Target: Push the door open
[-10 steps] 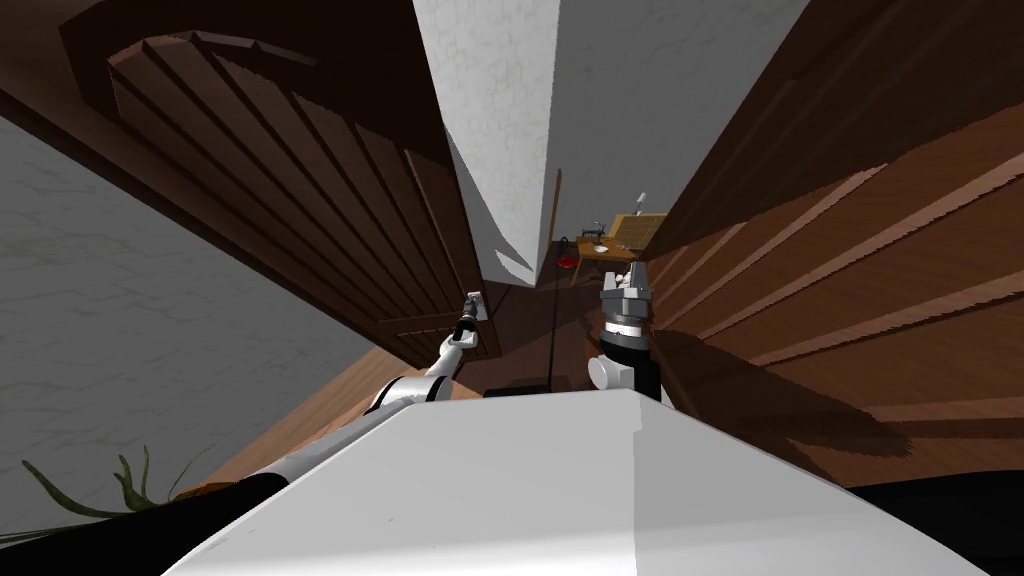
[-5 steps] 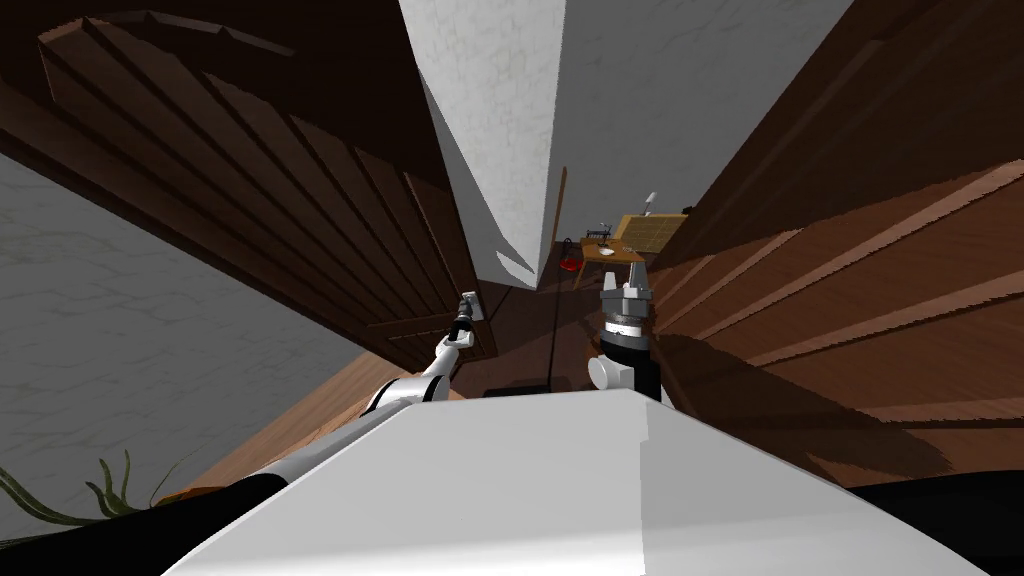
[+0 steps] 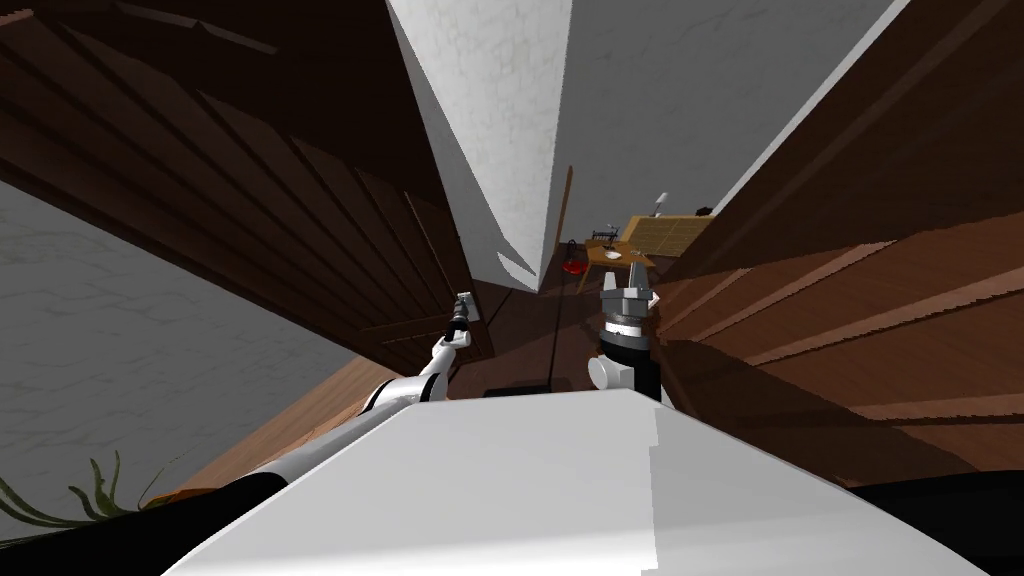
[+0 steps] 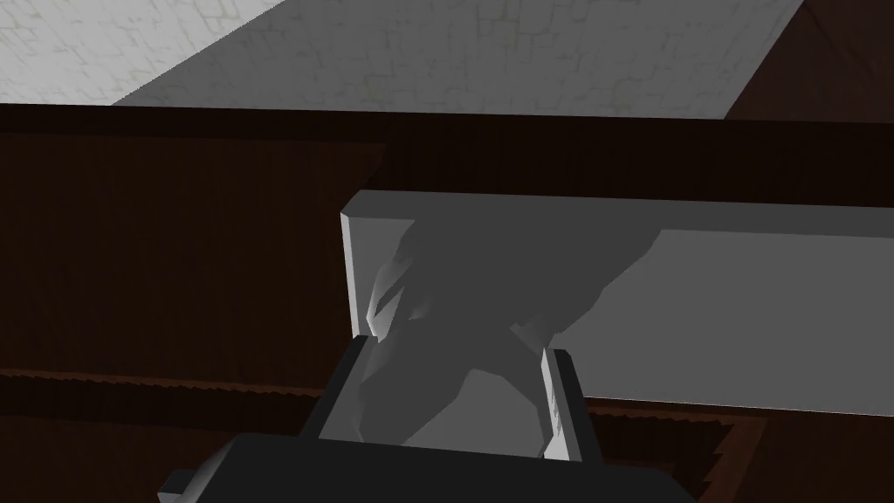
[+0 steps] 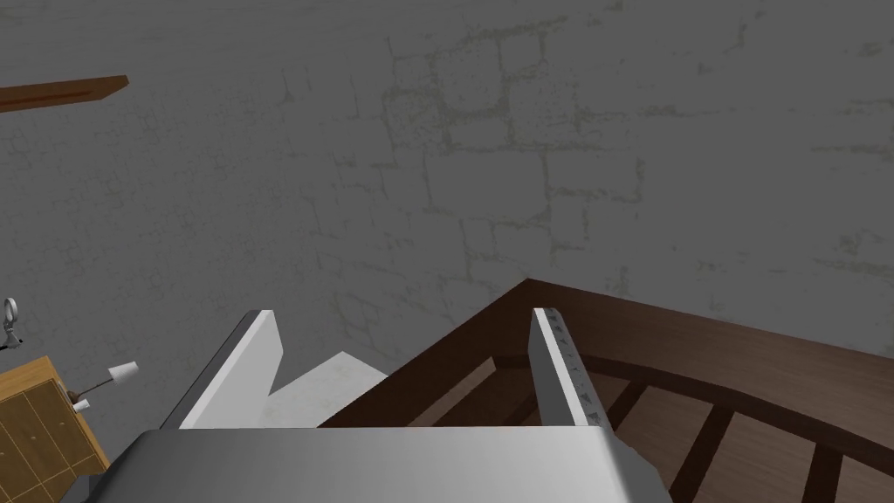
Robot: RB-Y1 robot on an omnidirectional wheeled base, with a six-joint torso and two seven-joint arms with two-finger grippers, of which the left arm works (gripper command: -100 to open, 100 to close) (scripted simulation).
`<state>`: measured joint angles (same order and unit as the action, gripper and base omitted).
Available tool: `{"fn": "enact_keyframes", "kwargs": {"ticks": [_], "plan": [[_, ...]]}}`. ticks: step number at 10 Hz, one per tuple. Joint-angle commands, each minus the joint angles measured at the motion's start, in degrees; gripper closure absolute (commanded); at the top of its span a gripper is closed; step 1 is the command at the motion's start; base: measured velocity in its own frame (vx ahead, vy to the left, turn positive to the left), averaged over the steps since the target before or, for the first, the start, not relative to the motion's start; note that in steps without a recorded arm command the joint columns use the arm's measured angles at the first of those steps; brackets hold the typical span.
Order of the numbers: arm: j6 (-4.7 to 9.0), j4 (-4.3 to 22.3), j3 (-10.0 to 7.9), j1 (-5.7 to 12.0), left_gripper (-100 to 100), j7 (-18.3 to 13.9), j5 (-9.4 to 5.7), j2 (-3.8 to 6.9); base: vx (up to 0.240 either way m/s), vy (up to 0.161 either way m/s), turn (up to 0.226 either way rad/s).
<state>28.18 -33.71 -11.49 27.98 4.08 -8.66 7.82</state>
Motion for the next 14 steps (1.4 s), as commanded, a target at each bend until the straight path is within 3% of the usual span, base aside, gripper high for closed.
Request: {"fn": "enact_keyframes", "kwargs": {"ticks": [1, 5, 6, 14], "plan": [[-0.4, -1.3, -1.18, -0.49, 100, 0.6, -0.34, 0.23, 0.177, -0.112, 0.078], [-0.42, -1.1, -2.94, -0.55, 100, 1.3, -0.92, 0.61, 0.163, -0.099, 0.055], [-0.64, -1.4, -2.67, -0.98, 100, 1.2, -0.81, 0.67, 0.069, -0.038, 0.039], [-0.33, -1.1, -7.05, -1.52, 100, 2.7, -2.51, 2.78, 0.174, -0.068, 0.051]]}}
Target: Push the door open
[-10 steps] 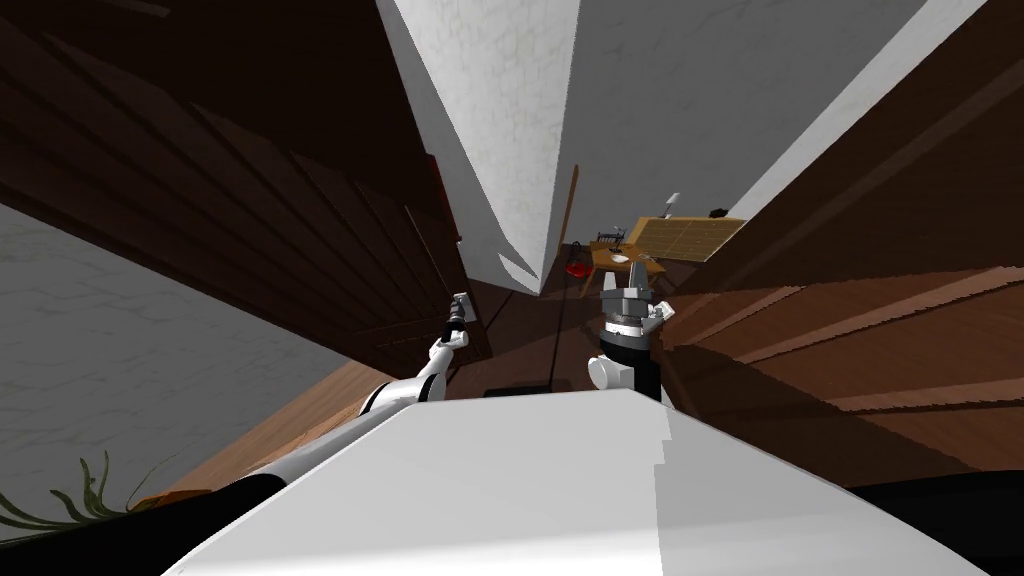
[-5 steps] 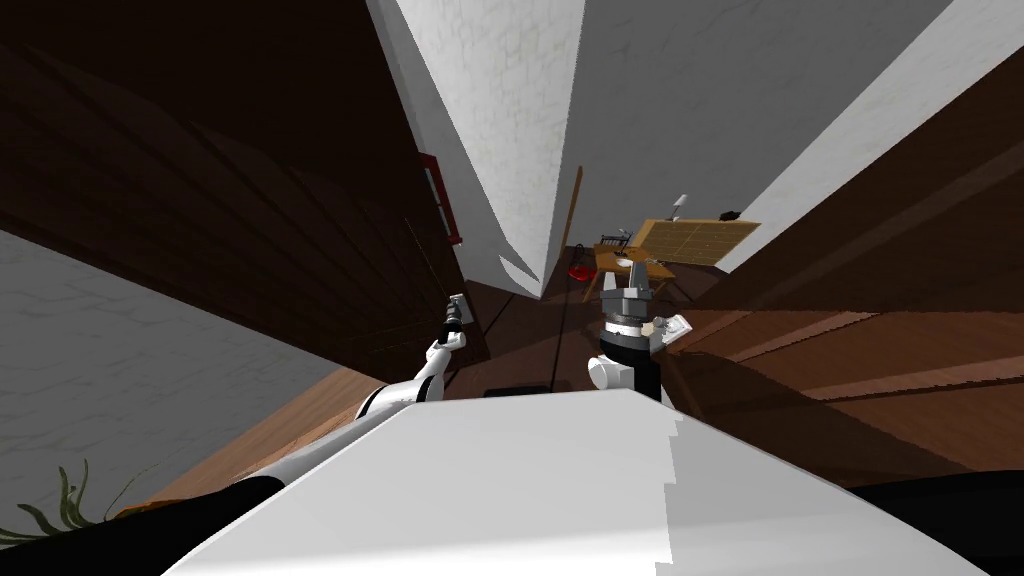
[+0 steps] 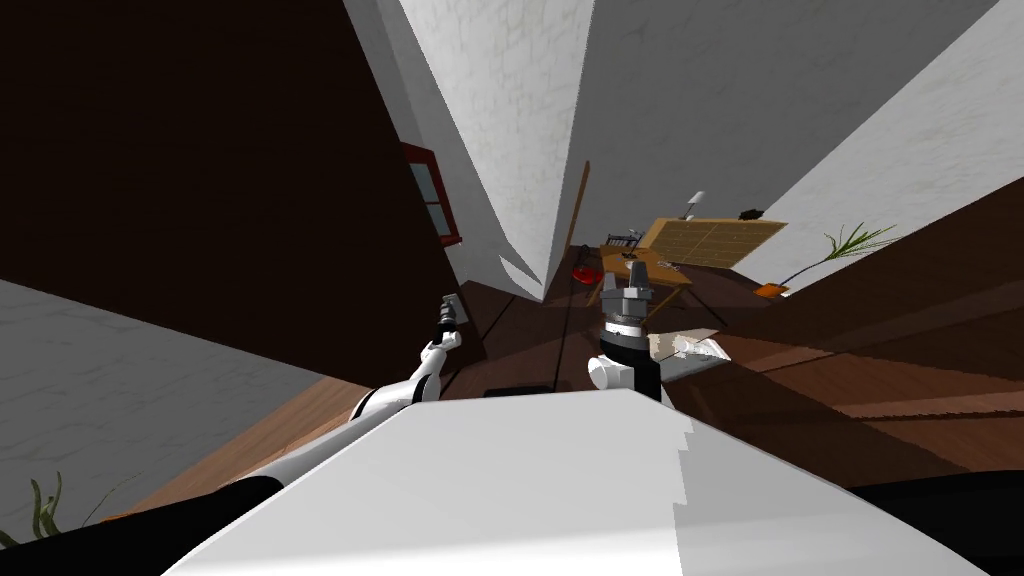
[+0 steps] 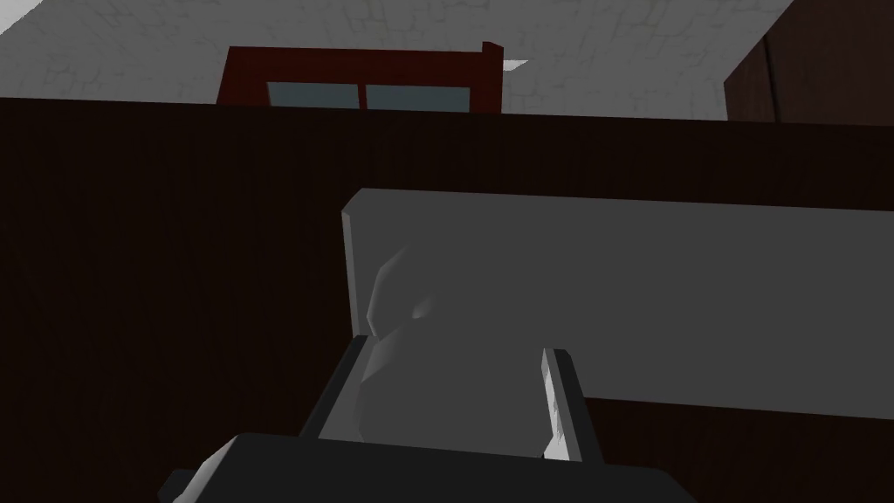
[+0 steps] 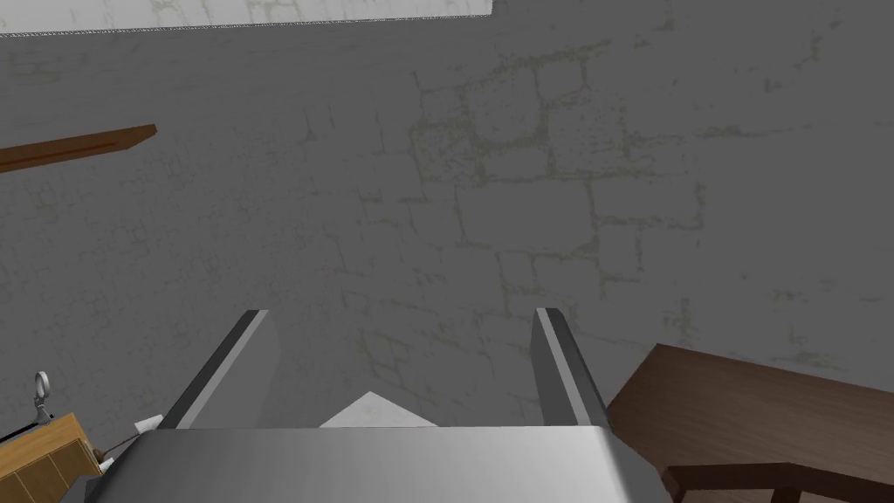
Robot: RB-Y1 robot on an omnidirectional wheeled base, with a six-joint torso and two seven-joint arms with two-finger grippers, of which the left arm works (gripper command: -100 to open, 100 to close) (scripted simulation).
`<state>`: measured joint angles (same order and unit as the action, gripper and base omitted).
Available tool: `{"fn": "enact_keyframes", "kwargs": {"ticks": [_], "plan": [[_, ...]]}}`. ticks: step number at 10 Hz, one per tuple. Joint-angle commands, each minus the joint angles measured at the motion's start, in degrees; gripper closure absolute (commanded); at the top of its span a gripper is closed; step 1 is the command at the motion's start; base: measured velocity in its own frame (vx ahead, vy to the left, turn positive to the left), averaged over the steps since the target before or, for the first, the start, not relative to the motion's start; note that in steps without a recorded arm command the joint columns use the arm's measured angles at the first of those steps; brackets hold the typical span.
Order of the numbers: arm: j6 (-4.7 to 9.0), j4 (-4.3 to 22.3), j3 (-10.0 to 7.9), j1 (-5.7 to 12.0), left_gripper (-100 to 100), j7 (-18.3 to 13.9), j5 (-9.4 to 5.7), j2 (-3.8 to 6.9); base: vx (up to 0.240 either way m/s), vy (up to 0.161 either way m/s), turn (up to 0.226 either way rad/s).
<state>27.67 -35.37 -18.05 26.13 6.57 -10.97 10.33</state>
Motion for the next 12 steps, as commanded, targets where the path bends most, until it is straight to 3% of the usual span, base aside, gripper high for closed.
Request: {"fn": "enact_keyframes", "kwargs": {"ticks": [1, 5, 6, 12], "plan": [[0.21, 0.7, -1.08, 0.24, 100, 0.4, -0.42, 0.53, 0.195, -0.113, 0.095], [0.33, 0.8, -2.74, 0.01, 100, 1.0, -1.06, 1.29, 0.157, -0.053, 0.04], [0.73, 1.7, -2.44, 0.25, 100, 0.7, -0.94, 1.37, 0.075, -0.025, 0.034], [0.96, 2.0, -5.89, -0.27, 100, 2.1, -2.33, 2.93, 0.181, -0.04, 0.049]]}}
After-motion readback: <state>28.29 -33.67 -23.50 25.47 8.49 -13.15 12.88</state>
